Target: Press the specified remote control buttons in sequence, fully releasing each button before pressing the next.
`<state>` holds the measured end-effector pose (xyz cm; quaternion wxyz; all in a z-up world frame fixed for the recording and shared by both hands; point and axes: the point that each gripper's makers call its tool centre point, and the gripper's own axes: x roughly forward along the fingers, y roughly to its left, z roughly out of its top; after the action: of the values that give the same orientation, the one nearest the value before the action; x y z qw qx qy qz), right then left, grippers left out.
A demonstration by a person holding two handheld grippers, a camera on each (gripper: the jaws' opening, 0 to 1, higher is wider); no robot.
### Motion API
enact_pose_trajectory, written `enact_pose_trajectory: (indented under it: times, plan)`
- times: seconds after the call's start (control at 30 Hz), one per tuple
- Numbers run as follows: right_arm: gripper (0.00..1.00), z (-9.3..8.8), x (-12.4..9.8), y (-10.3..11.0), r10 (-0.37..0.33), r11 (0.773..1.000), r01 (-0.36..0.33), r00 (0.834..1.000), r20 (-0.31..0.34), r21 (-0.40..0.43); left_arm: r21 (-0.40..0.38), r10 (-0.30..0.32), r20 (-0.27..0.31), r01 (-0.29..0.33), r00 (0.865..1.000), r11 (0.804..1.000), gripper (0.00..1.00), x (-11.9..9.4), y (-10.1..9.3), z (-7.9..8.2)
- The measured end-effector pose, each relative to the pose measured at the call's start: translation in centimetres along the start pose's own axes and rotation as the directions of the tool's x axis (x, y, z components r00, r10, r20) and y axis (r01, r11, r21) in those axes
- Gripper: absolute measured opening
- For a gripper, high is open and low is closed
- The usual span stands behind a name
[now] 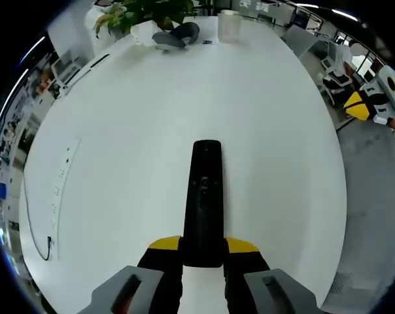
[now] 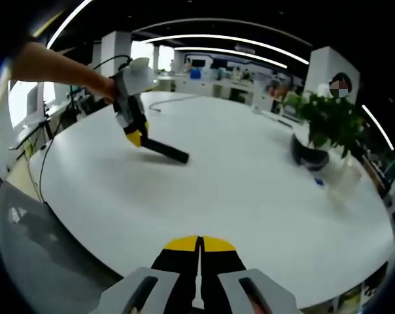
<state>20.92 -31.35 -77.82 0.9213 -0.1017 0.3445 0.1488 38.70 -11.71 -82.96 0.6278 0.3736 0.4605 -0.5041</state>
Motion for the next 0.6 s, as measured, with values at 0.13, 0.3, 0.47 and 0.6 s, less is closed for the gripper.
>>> enact_pose_trajectory:
  times: [0.13,0.3,0.47,0.6]
  plan:
    - [0.00,0.2,-0.1,0.1,-0.002,1.000,0.002,1.000,0.012,-0.005,0.006,-0.001,-0.003,0.001,1.000,1.000,0.21,-0.2,-1.1,-0.3]
    - [0.00,0.4,-0.2,0.1,0.001,1.000,-0.001,1.000,0.023,-0.002,0.012,0.005,0.011,-0.005,1.000,1.000,0.21,-0.6,-2.8,-0.2]
    - [0.00,0.6,-0.3,0.3,0.004,1.000,-0.004,0.999,0.035,-0.012,0.024,0.006,0.018,-0.006,1.000,1.000,0.21,-0.6,-4.6,-0.5]
    - [0.00,0.7,-0.4,0.5,0.009,1.000,-0.009,0.999,0.040,-0.018,0.041,0.000,0.026,-0.001,1.000,0.999,0.21,-0.7,-6.3,-0.7]
